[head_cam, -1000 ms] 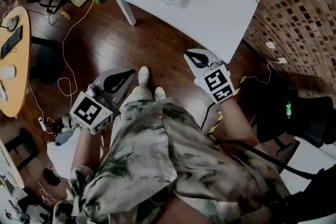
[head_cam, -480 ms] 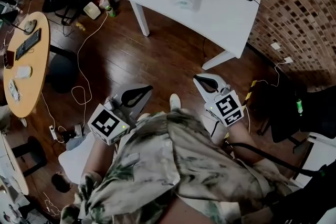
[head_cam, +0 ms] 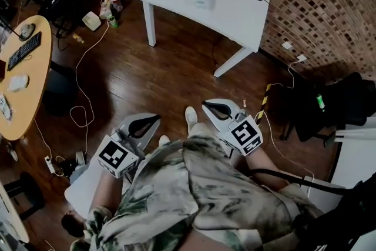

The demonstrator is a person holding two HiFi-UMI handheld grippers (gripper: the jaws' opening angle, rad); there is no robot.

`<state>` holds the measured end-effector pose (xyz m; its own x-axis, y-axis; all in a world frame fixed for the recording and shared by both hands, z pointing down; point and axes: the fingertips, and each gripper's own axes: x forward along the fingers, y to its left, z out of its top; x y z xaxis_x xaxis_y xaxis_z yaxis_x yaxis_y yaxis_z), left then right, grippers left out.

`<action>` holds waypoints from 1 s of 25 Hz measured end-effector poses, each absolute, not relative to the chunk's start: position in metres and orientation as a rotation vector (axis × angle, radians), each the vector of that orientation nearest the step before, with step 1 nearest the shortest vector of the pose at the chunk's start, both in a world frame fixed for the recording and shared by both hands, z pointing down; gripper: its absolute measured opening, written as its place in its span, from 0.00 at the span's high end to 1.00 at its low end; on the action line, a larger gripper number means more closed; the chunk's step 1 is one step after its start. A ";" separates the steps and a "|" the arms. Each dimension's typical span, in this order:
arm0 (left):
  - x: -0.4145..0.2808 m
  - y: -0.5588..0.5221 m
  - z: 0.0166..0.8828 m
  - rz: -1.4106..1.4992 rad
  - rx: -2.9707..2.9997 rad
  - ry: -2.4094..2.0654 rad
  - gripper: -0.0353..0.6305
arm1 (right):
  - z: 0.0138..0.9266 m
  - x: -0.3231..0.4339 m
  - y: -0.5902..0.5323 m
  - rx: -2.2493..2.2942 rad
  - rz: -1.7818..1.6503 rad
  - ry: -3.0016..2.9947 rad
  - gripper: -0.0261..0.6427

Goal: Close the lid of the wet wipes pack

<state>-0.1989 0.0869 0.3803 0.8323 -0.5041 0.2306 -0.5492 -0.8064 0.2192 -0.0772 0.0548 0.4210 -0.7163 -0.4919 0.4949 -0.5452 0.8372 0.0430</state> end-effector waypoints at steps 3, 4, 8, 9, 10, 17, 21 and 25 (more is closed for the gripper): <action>-0.198 0.114 0.380 0.212 2.763 -0.749 0.95 | 0.409 -0.083 0.090 0.787 0.154 -2.514 0.95; -0.196 0.121 0.379 0.208 2.771 -0.736 0.95 | 0.405 -0.083 0.100 0.795 0.158 -2.510 0.95; -0.182 0.146 0.375 0.196 2.803 -0.683 0.95 | 0.397 -0.073 0.132 0.847 0.139 -2.510 0.95; -0.176 0.152 0.373 0.198 2.808 -0.667 0.95 | 0.395 -0.069 0.140 0.861 0.136 -2.513 0.95; -0.169 0.160 0.371 0.202 2.815 -0.650 0.95 | 0.394 -0.064 0.149 0.871 0.131 -2.515 0.95; -0.091 0.220 0.370 0.245 2.853 -0.525 0.95 | 0.395 0.003 0.232 0.946 0.127 -2.496 0.95; -0.022 0.273 0.362 0.243 2.870 -0.490 0.95 | 0.396 0.064 0.295 0.985 0.153 -2.498 0.95; 0.019 0.327 0.356 0.270 2.882 -0.504 0.95 | 0.398 0.105 0.345 0.990 0.161 -2.533 0.95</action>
